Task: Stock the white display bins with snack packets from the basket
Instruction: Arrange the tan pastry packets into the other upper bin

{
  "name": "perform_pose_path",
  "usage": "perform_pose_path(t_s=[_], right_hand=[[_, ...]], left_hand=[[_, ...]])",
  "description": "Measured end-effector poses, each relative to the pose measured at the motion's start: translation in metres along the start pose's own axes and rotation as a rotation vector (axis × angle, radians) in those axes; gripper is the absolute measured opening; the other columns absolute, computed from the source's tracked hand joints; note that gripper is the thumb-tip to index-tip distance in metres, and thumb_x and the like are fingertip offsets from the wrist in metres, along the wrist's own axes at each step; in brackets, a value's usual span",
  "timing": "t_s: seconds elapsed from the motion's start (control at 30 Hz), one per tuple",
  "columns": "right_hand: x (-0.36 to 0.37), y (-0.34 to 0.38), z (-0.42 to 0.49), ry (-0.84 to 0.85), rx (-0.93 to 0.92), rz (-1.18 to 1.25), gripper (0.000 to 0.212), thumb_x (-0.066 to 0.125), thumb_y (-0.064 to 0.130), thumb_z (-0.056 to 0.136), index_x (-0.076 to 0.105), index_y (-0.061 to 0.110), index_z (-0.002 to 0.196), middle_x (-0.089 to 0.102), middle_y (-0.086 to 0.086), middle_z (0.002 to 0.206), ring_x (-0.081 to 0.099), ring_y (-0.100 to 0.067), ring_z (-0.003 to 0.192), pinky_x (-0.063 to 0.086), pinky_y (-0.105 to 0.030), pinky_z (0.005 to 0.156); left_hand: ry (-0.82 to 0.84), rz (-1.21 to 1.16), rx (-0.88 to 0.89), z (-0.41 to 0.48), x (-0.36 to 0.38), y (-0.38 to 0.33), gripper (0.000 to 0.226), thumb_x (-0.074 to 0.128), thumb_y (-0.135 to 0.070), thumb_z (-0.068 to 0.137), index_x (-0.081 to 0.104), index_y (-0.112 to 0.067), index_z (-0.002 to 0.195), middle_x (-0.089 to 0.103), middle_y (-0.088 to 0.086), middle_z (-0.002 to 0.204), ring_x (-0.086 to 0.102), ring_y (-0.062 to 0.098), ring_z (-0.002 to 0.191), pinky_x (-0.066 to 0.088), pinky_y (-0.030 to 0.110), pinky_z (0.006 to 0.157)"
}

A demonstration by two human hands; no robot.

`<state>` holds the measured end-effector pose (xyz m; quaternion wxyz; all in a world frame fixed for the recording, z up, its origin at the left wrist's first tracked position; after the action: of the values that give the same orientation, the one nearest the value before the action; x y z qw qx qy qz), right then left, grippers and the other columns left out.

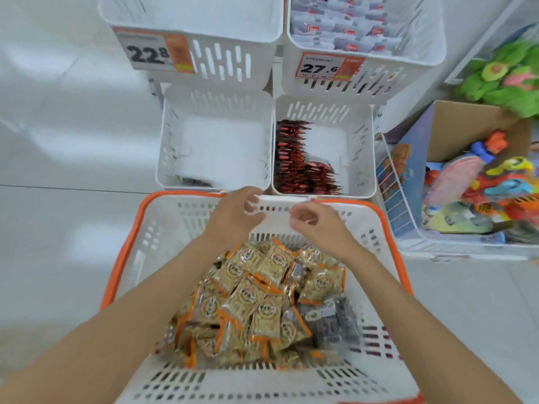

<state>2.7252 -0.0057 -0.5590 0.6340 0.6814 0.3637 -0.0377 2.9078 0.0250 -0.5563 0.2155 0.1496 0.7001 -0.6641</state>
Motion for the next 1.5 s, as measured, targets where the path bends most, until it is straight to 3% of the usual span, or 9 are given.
perform_pose_path(t_s=[0.27, 0.47, 0.6, 0.8, 1.03, 1.2, 1.27, 1.37, 1.5], right_hand=[[0.118, -0.116, -0.006, 0.354, 0.265, -0.639, 0.081, 0.055, 0.042, 0.096, 0.006, 0.02, 0.156, 0.015, -0.007, 0.162, 0.014, -0.03, 0.149, 0.016, -0.05, 0.12], [0.107, -0.077, -0.009, 0.02, 0.13, -0.552, 0.054, 0.062, 0.002, 0.085, 0.04, 0.015, 0.132, 0.054, -0.004, 0.113, 0.056, -0.021, 0.098, 0.052, -0.039, 0.082], [0.101, -0.037, -0.015, 0.138, 0.113, -0.142, 0.028, 0.061, 0.0, 0.089, 0.054, 0.017, 0.111, 0.048, 0.005, 0.08, 0.047, -0.01, 0.067, 0.042, -0.026, 0.063], [0.115, 0.01, -0.022, 0.277, 0.075, 0.106, 0.057, 0.073, 0.021, 0.087, 0.048, 0.024, 0.138, 0.057, 0.003, 0.115, 0.058, -0.012, 0.107, 0.047, -0.028, 0.093], [0.168, -0.097, -0.049, 0.331, 0.453, -0.618, 0.072, 0.068, 0.056, 0.082, 0.049, 0.004, 0.127, 0.06, -0.006, 0.09, 0.06, -0.026, 0.09, 0.051, -0.037, 0.071], [0.148, -0.063, -0.036, 0.26, 0.303, -0.263, 0.018, 0.066, 0.024, 0.091, 0.065, 0.009, 0.103, 0.059, 0.001, 0.08, 0.053, -0.011, 0.066, 0.045, -0.029, 0.061], [0.12, -0.028, -0.027, 0.21, 0.205, -0.112, 0.008, 0.065, 0.021, 0.093, 0.069, 0.014, 0.095, 0.056, 0.008, 0.072, 0.048, -0.002, 0.058, 0.038, -0.019, 0.056], [0.11, 0.009, -0.019, 0.283, 0.124, 0.061, 0.01, 0.069, 0.022, 0.09, 0.069, 0.014, 0.084, 0.049, 0.008, 0.061, 0.044, -0.001, 0.05, 0.036, -0.015, 0.053], [0.121, 0.009, -0.007, 0.299, 0.148, 0.183, 0.021, 0.069, 0.036, 0.089, 0.072, 0.019, 0.1, 0.069, 0.006, 0.089, 0.063, -0.002, 0.08, 0.048, -0.018, 0.078]], left_hand=[[-0.038, -0.105, -0.371, -0.092, -0.035, 0.084, 0.033, 0.073, -0.011, 0.084, 0.063, -0.017, 0.115, 0.062, 0.005, 0.103, 0.062, 0.024, 0.085, 0.056, 0.033, 0.077], [-0.015, -0.131, -0.406, -0.102, -0.036, 0.092, 0.031, 0.069, -0.009, 0.087, 0.062, -0.015, 0.117, 0.061, 0.005, 0.109, 0.06, 0.022, 0.086, 0.05, 0.024, 0.065], [0.105, -0.166, -0.404, -0.095, -0.01, 0.068, 0.054, 0.072, -0.014, 0.085, 0.051, -0.019, 0.135, 0.055, -0.005, 0.127, 0.055, 0.013, 0.104, 0.048, 0.029, 0.087], [0.096, 0.04, -0.496, -0.092, -0.016, 0.082, 0.017, 0.078, -0.012, 0.076, 0.063, -0.004, 0.078, 0.048, 0.003, 0.065, 0.046, 0.021, 0.065, 0.036, 0.027, 0.061], [-0.01, -0.207, -0.574, -0.109, -0.041, 0.092, 0.067, 0.063, -0.017, 0.093, 0.029, -0.01, 0.15, 0.033, 0.006, 0.154, 0.037, 0.024, 0.136, 0.034, 0.031, 0.101], [-0.025, -0.201, -0.544, -0.117, -0.053, 0.094, 0.049, 0.054, -0.021, 0.098, 0.038, -0.019, 0.144, 0.053, -0.007, 0.125, 0.053, 0.01, 0.09, 0.042, 0.022, 0.076], [0.027, -0.271, -0.542, -0.116, -0.047, 0.094, 0.051, 0.057, -0.032, 0.096, 0.038, -0.025, 0.143, 0.048, -0.007, 0.129, 0.048, 0.009, 0.106, 0.04, 0.029, 0.087], [0.167, -0.403, -0.58, -0.117, -0.023, 0.089, 0.077, 0.076, -0.051, 0.075, 0.037, -0.038, 0.14, 0.049, -0.001, 0.137, 0.055, 0.018, 0.118, 0.051, 0.037, 0.088], [0.131, -0.468, -0.551, -0.111, -0.012, 0.085, 0.064, 0.076, -0.02, 0.082, 0.045, -0.03, 0.137, 0.053, -0.004, 0.136, 0.062, 0.013, 0.102, 0.052, 0.028, 0.067]])
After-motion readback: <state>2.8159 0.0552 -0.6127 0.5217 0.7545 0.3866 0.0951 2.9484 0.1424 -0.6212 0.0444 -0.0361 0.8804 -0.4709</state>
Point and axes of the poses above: each hand's wrist, its own z-axis towards the middle knuckle, its own x-axis out of the palm, y = z × x, the point moved 8 cm from there along z, towards the middle knuckle
